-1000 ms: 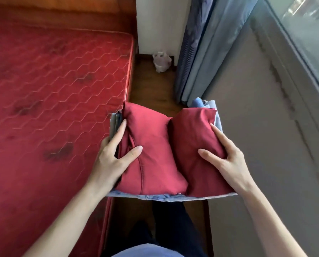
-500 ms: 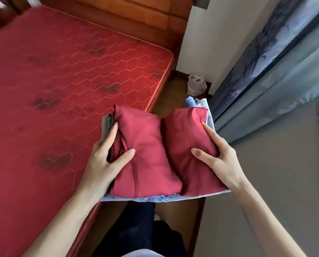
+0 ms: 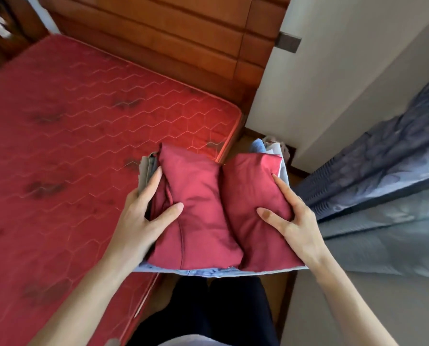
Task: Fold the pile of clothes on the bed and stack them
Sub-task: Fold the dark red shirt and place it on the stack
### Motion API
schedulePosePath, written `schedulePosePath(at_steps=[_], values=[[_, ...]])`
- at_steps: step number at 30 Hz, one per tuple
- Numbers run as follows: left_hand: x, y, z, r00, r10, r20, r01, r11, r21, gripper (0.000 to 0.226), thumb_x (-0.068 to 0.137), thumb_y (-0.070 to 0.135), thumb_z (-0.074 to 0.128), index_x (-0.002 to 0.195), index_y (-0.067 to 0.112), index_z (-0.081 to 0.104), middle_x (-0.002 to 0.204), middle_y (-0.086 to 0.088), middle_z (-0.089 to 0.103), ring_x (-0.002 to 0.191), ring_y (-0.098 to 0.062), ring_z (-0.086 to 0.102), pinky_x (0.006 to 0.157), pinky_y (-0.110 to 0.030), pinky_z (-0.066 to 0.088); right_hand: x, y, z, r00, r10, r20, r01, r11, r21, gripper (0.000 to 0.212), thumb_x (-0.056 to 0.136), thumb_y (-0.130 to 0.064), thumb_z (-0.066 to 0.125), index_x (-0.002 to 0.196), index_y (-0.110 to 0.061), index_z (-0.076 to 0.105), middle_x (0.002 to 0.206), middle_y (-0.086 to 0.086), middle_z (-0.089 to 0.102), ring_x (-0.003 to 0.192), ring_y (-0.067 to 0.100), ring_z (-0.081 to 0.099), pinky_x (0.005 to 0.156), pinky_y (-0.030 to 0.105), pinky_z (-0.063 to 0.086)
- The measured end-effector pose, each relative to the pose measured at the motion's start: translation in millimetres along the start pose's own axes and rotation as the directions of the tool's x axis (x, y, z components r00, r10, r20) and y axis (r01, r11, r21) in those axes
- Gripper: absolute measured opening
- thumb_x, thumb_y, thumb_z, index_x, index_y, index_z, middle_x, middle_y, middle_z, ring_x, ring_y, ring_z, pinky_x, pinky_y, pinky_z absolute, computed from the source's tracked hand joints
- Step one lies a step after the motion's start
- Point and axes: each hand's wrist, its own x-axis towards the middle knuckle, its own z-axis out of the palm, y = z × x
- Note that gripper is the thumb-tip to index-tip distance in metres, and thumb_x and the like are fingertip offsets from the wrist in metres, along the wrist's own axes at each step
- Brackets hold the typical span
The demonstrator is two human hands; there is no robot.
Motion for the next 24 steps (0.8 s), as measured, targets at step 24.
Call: schedulePosePath(at_steps=[24], values=[[435.6, -24.9, 116.3, 0.983, -0.17, 0.07, 0.179, 0.972, -0.155, 0.079, 0.076, 0.061, 0.068, 0.143, 0.055, 0.028, 0.15, 0.027, 0.023, 0.138, 0.013, 0.016, 0.116, -0.039, 0.019, 467.2, 49.3, -73.3, 0.992, 0.046, 0.117, -0.046, 0.999, -0.003, 0.076, 0.063, -0.067, 0.072, 0.131, -0.065, 0.039, 0.128, -0.028, 0.049, 0.12, -0.005, 0.05, 0.102, 0.023, 0.043]])
